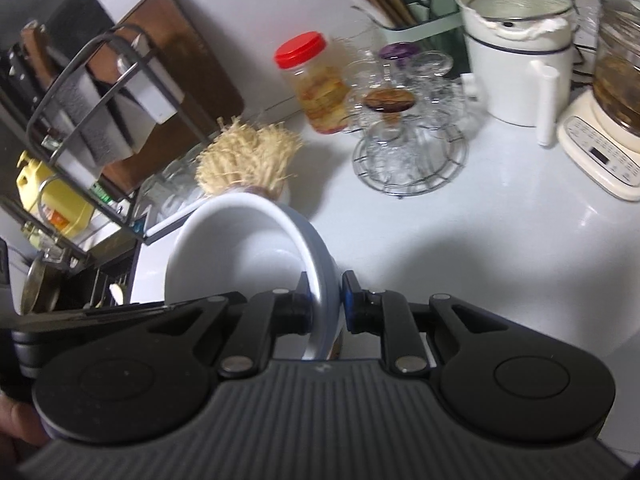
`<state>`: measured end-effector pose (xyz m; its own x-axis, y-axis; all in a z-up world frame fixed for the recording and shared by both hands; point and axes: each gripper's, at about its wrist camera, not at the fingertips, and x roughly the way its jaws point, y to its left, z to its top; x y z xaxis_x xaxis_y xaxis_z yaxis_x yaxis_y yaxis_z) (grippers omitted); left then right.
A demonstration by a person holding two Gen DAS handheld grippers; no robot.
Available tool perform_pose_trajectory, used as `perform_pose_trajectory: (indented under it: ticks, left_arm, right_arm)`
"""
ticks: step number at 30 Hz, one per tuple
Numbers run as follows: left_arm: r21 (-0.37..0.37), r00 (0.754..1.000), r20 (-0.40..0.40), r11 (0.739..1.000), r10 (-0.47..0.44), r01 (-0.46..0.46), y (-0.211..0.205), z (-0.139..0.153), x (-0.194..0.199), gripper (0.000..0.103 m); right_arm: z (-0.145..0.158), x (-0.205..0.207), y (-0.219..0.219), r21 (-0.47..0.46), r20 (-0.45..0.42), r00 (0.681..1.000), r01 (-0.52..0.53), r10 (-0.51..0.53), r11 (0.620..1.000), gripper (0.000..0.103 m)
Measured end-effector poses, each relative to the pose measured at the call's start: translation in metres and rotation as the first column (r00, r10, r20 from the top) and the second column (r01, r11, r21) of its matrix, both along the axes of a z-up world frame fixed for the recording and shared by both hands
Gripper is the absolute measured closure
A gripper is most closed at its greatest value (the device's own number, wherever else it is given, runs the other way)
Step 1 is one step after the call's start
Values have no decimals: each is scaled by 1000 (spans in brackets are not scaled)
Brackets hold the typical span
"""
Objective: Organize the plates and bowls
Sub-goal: 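Lift the nested bowls and carry them over the stacked leaf plates, then lower the bowls onto the leaf plates and open the left gripper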
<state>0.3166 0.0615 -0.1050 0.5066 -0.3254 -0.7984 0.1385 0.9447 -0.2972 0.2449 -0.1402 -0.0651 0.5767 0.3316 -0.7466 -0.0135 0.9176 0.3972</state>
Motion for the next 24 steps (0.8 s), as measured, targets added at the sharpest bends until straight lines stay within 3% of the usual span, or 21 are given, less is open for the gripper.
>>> perform_pose_trajectory:
  ticks: [11, 24]
  left_arm:
    - [-59, 989, -70, 990, 127, -131, 37, -28, -8, 77]
    - [-55, 960, -164, 969, 227, -239, 61, -75, 0, 75]
  right_arm:
    - [-17, 17, 30, -13, -78, 991, -112, 111, 994, 84]
    - [-59, 39, 58, -25, -190, 964, -194, 186, 981, 84]
